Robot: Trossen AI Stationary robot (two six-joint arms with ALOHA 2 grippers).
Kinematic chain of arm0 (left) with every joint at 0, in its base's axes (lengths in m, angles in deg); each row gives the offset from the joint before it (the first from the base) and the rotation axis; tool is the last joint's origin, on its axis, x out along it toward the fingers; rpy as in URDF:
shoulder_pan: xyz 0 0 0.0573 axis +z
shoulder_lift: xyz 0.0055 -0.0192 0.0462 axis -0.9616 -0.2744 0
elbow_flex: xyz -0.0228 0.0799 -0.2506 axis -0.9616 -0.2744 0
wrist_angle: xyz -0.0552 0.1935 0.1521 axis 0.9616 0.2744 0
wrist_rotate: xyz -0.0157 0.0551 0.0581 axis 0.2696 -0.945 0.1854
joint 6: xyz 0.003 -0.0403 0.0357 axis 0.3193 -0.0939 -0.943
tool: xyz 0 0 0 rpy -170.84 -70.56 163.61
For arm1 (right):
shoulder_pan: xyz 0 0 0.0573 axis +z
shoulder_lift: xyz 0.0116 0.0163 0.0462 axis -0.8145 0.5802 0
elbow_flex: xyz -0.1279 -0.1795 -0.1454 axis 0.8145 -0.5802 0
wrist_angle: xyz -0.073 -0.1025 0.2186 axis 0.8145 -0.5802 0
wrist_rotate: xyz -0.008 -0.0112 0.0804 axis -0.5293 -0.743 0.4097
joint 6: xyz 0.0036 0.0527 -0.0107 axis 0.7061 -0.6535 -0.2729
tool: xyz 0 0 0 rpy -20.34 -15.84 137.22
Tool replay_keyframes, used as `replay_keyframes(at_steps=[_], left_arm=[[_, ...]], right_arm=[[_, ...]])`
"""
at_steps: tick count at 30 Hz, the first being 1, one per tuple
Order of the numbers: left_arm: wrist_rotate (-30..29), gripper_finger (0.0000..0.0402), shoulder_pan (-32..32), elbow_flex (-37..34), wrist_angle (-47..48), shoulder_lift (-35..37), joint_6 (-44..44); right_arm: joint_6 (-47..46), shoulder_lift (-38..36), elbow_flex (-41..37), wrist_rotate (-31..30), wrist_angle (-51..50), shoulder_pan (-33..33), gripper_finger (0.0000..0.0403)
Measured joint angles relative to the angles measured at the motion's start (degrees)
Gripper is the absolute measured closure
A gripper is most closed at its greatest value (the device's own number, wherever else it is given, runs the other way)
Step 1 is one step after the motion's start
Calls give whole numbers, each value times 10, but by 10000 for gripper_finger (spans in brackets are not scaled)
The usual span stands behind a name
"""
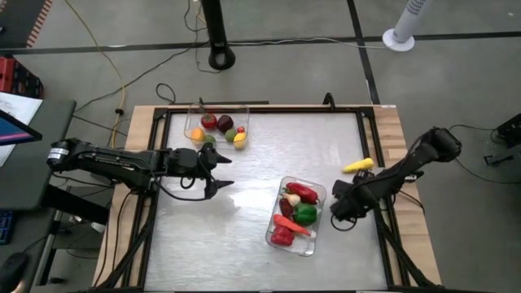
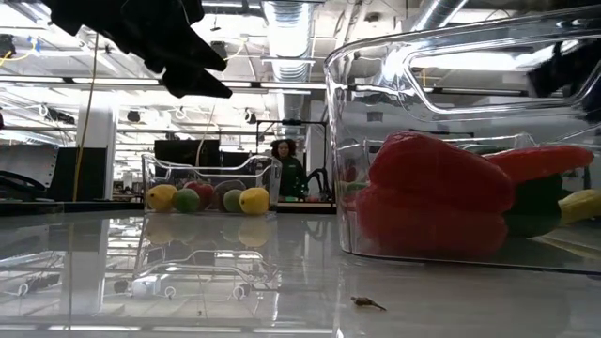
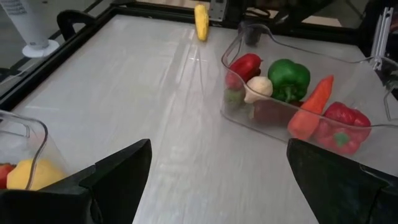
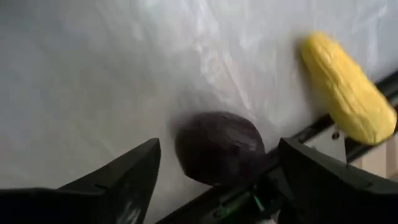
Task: Sort produce into baskets
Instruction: Put the onion into the bottom transparent bin
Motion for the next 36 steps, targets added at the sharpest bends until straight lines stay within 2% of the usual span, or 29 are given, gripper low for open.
replay_keyframes(at_steps=[6,13,19,29,36], left_arm=[[0,41,0,0,-5,0,0],[1,41,0,0,-5,0,3],[2,41,0,0,-5,0,6],[2,41,0,0,0,0,6],[3,41,0,0,1,0,6]], right_arm=[[22,4,-15,29,-1,-60,7],[37,23,-20,44,6,-95,8],[89,87,-24,59,11,-101,12],[148,160,-24,72,3,-90,37],[147,157,-24,57,6,-72,89]])
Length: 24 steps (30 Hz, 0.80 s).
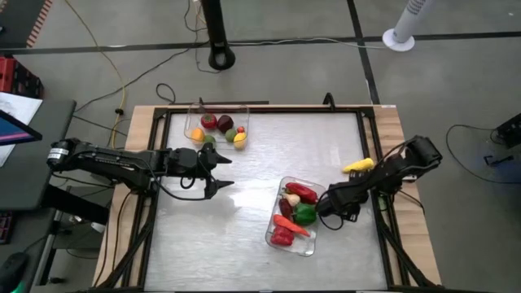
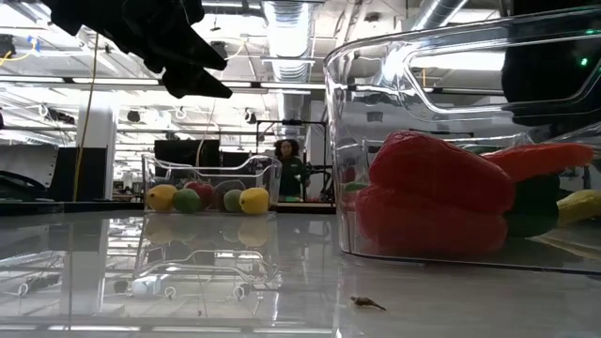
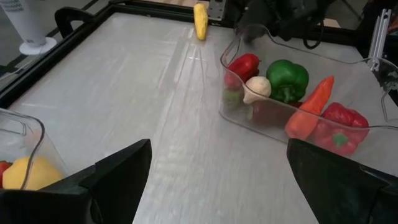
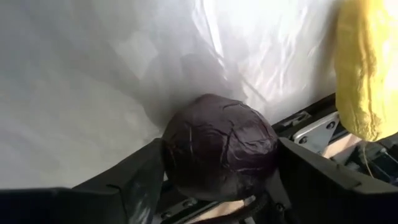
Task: Sort produce into baskets
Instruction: Put the onion into the bottom transparent bin
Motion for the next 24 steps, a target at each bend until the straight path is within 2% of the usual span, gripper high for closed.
replay_keyframes(at_steps=[3,10,14,19,21,24], left_arm=[[0,41,0,0,0,0,0],[0,41,0,0,-1,0,1],[-1,41,0,0,-3,0,11],[0,41,0,0,-3,0,13],[0,41,0,0,-3,0,13],[0,41,0,0,-7,0,13]], right_arm=[[-14,-14,0,-11,3,7,105],[-57,-54,22,-16,-20,25,109],[-90,-81,75,-10,-28,42,110],[-130,-123,158,27,-11,70,110],[-135,-140,184,13,14,83,110],[-125,-159,204,-58,69,98,109]])
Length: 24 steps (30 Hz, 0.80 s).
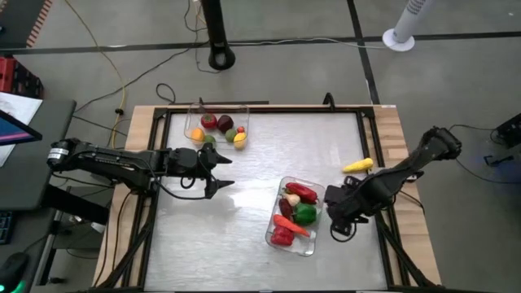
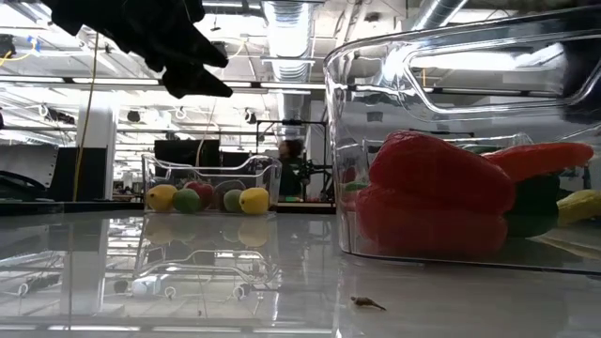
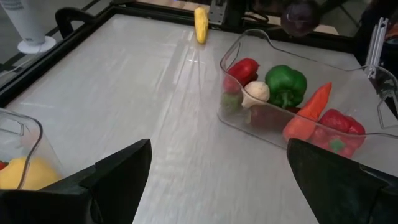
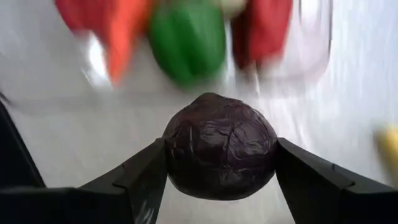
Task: Sort produce into baskets
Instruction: Put the onion into the bottom transparent bin
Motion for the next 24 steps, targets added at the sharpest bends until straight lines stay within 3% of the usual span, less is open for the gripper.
replay_keyframes(at_steps=[3,6,14,21,24], left_arm=[[0,41,0,0,-11,0,0],[1,41,0,0,-14,0,2],[1,41,0,0,-14,0,2],[22,41,0,0,-7,0,2],[27,41,0,0,-7,0,2]], right_arm=[[34,-6,1,-70,71,-1,103],[81,5,1,-96,114,-20,98],[146,27,1,-65,87,-104,63],[120,-7,11,-77,-47,-140,44],[131,-12,11,-56,-11,-146,47]])
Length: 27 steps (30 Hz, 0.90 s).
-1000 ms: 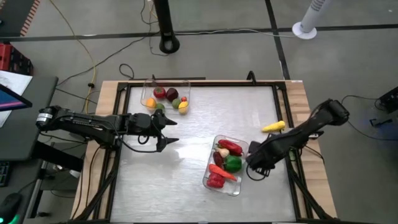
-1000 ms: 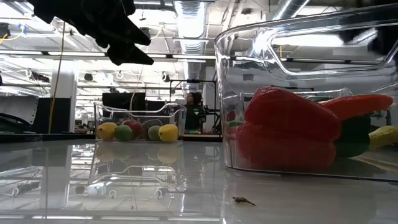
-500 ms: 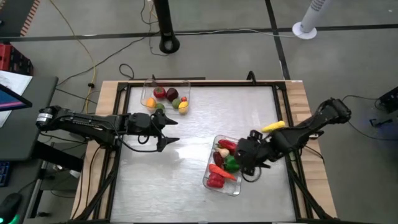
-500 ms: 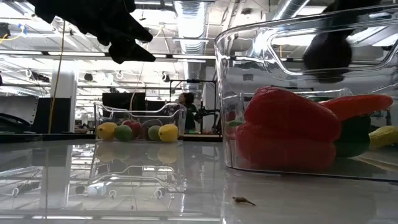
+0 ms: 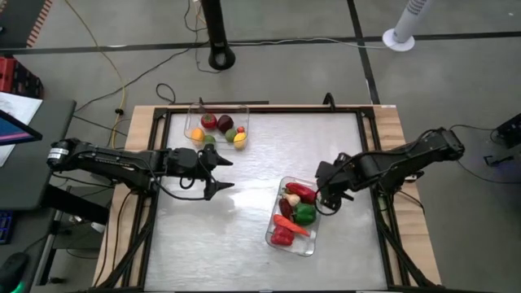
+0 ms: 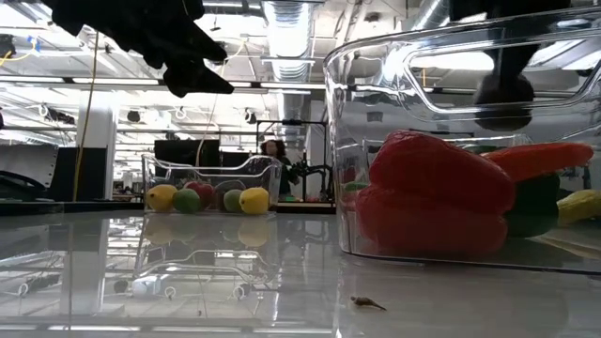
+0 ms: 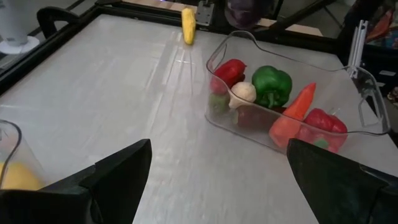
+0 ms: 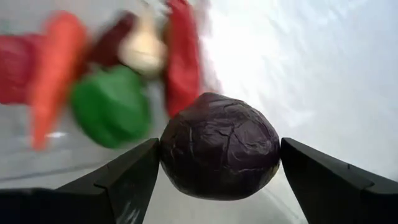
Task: Sort produce into baskets
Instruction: Put the onion into the bottom transparent bin, then put the corn into the bottom transparent bin
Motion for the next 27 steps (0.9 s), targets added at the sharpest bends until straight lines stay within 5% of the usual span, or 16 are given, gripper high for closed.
replay_keyframes(at_steps=[10,17,21,27], left_arm=[[0,41,0,0,-2,0,-2],[0,41,0,0,-2,0,-2],[0,41,0,0,-1,0,-2],[0,41,0,0,-1,0,-2]], right_arm=[[62,7,0,-1,137,30,68],[82,32,0,7,160,22,9],[84,29,0,24,178,10,12],[66,25,15,37,45,5,5]])
